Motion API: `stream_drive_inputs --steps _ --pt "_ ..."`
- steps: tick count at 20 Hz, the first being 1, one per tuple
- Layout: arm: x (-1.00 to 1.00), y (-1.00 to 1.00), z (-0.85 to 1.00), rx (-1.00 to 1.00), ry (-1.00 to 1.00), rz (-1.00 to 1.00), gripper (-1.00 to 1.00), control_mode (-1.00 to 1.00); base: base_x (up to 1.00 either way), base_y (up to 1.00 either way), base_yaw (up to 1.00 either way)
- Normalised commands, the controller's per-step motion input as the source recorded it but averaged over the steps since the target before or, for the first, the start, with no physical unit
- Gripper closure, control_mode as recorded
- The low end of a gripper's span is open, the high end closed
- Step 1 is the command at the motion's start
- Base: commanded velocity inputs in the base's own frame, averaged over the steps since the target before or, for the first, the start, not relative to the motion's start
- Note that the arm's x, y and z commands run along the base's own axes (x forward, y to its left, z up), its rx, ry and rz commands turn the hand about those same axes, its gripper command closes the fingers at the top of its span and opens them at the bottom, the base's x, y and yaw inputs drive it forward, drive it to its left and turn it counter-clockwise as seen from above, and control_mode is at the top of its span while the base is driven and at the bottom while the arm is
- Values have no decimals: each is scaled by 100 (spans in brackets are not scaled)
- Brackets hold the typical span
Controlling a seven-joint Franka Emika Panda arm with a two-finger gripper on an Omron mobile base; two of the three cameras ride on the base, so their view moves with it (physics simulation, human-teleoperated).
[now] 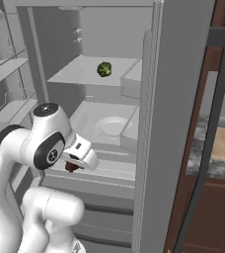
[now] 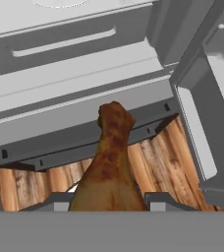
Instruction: Retrieve the chicken drumstick from the fridge and place it on the cutting board.
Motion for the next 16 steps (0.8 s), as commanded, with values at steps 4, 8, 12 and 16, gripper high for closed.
stream_drive_inputs --steps 4,8,12,16 --pt "0 0 0 0 0 0 100 100 0 1 -6" --pt "0 0 0 0 0 0 100 100 0 31 -29" --pt "0 0 0 0 0 0 100 100 -15 37 -37" --pt "0 0 0 0 0 0 100 100 -54 1 -46"
